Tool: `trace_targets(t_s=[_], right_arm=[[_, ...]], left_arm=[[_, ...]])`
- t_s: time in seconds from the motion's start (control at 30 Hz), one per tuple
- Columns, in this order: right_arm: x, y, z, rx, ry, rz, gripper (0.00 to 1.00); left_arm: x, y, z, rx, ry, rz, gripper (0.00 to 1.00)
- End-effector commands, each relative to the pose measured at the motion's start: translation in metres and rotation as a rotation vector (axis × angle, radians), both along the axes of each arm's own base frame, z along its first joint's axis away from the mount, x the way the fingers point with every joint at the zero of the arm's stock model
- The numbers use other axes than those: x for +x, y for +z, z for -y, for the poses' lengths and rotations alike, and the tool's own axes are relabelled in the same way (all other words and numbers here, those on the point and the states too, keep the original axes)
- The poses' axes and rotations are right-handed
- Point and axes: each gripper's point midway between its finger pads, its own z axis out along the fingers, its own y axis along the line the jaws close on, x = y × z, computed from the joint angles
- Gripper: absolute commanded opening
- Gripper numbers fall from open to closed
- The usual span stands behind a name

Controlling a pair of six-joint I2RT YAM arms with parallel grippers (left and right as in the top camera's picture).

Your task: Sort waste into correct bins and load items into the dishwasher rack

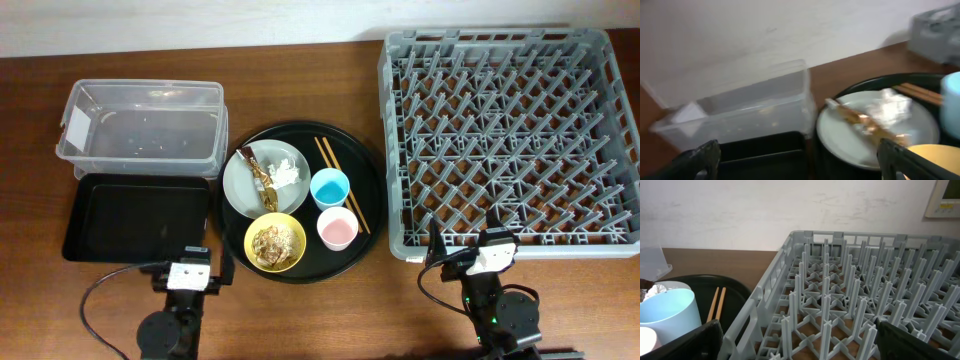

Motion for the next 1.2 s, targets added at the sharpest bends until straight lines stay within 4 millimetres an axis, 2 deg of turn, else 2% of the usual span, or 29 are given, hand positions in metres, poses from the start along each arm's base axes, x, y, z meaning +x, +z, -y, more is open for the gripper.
trace_targets(t_s=[0.0, 0.03, 0.1, 0.13, 0.2, 0.23, 0.27, 0.33, 0.37, 0.4, 0.47, 0.5, 0.53, 0.6, 0.63, 0.73, 0.77, 0.8, 0.83, 0.87, 0.9, 0.93, 0.97, 1.03, 1.07, 1.1, 1.13, 1.17], right_arm=[[0.000, -0.002, 0.004, 0.000, -0.024, 0.002, 0.99], [0.000, -0.002, 0.004, 0.000, -0.024, 0.002, 0.99], [-0.001, -0.004, -0.007, 0.003, 0.043, -0.005, 0.99], [-0.002, -0.004, -0.017, 0.007, 0.099, -0.007, 0.98], [-0.010, 0.000, -0.042, 0.019, 0.253, 0.000, 0.99], [-0.013, 0.012, -0.046, 0.039, 0.281, 0.012, 0.99], [-0.017, 0.028, -0.047, 0.040, 0.290, 0.027, 0.99], [-0.031, 0.080, -0.043, 0.039, 0.281, 0.027, 0.99], [-0.035, 0.093, -0.041, 0.036, 0.278, -0.020, 0.99], [-0.038, 0.103, -0.041, 0.028, 0.275, -0.160, 0.99], [-0.039, 0.108, -0.041, 0.016, 0.273, -0.359, 0.99], [-0.038, 0.111, -0.042, 0.005, 0.267, -0.515, 0.99], [-0.035, 0.116, -0.042, 0.000, 0.263, -0.598, 0.99], [-0.030, 0.130, -0.060, 0.035, 0.351, -0.715, 0.98], [-0.034, 0.132, -0.073, 0.071, 0.423, -0.784, 0.99], [-0.022, 0.129, -0.082, 0.093, 0.448, -0.849, 0.99], [-0.018, 0.126, -0.078, 0.137, 0.390, -0.873, 0.99], [-0.013, 0.125, -0.070, 0.173, 0.306, -0.880, 0.98], [-0.008, 0.127, -0.059, 0.218, 0.201, -0.873, 0.98], [-0.006, 0.132, -0.054, 0.239, 0.162, -0.856, 0.96], [-0.007, 0.140, -0.052, 0.258, 0.145, -0.831, 0.96], [-0.008, 0.143, -0.051, 0.259, 0.147, -0.818, 0.96], [-0.011, 0.145, -0.051, 0.260, 0.150, -0.809, 0.96], [-0.017, 0.144, -0.050, 0.260, 0.148, -0.817, 0.96], [-0.018, 0.144, -0.050, 0.259, 0.148, -0.822, 0.96], [-0.019, 0.142, -0.049, 0.259, 0.147, -0.828, 0.96], [-0.021, 0.141, -0.049, 0.258, 0.144, -0.840, 0.96], [-0.021, 0.140, -0.049, 0.257, 0.144, -0.842, 0.96]], left_arm=[[0.000, 0.002, -0.020, 0.089, 0.108, 0.010, 0.99], [0.000, 0.002, -0.019, 0.088, 0.103, 0.010, 0.99], [0.000, 0.000, -0.001, 0.081, 0.001, 0.008, 0.99], [-0.001, -0.003, 0.013, 0.059, -0.079, -0.005, 1.00], [-0.007, 0.005, 0.044, -0.042, -0.254, 0.018, 1.00], [-0.011, 0.015, 0.055, -0.051, -0.328, 0.052, 0.99], [-0.016, 0.038, 0.063, -0.113, -0.381, 0.097, 0.99], [-0.024, 0.077, 0.063, -0.167, -0.385, 0.144, 0.99], [-0.028, 0.092, 0.062, -0.188, -0.383, 0.126, 0.99], [-0.030, 0.106, 0.062, -0.225, -0.374, 0.036, 0.99], [-0.027, 0.113, 0.062, -0.252, -0.353, -0.137, 0.99], [-0.021, 0.119, 0.065, -0.266, -0.344, -0.294, 0.99], [-0.018, 0.119, 0.069, -0.280, -0.350, -0.412, 0.99], [-0.004, 0.113, 0.075, -0.310, -0.334, -0.672, 1.00], [0.001, 0.113, 0.079, -0.325, -0.342, -0.745, 0.99], [0.015, 0.096, 0.108, -0.459, -0.456, -0.921, 0.99], [0.017, 0.077, 0.119, -0.476, -0.465, -1.018, 0.99], [0.015, 0.063, 0.132, -0.450, -0.485, -1.086, 0.93], [0.017, 0.038, 0.144, -0.375, -0.427, -1.159, 0.80], [0.019, 0.021, 0.151, -0.324, -0.362, -1.199, 0.74], [0.025, -0.008, 0.166, -0.238, -0.283, -1.235, 0.70], [0.027, -0.022, 0.176, -0.200, -0.257, -1.249, 0.62], [0.027, -0.036, 0.188, -0.168, -0.254, -1.270, 0.61], [0.028, -0.076, 0.218, -0.114, -0.280, -1.322, 0.51], [0.031, -0.086, 0.224, -0.106, -0.281, -1.324, 0.41], [0.035, -0.096, 0.222, -0.082, -0.255, -1.326, 0.28], [0.035, -0.099, 0.221, -0.078, -0.251, -1.332, 0.08], [0.034, -0.099, 0.219, -0.068, -0.239, -1.334, 0.00]])
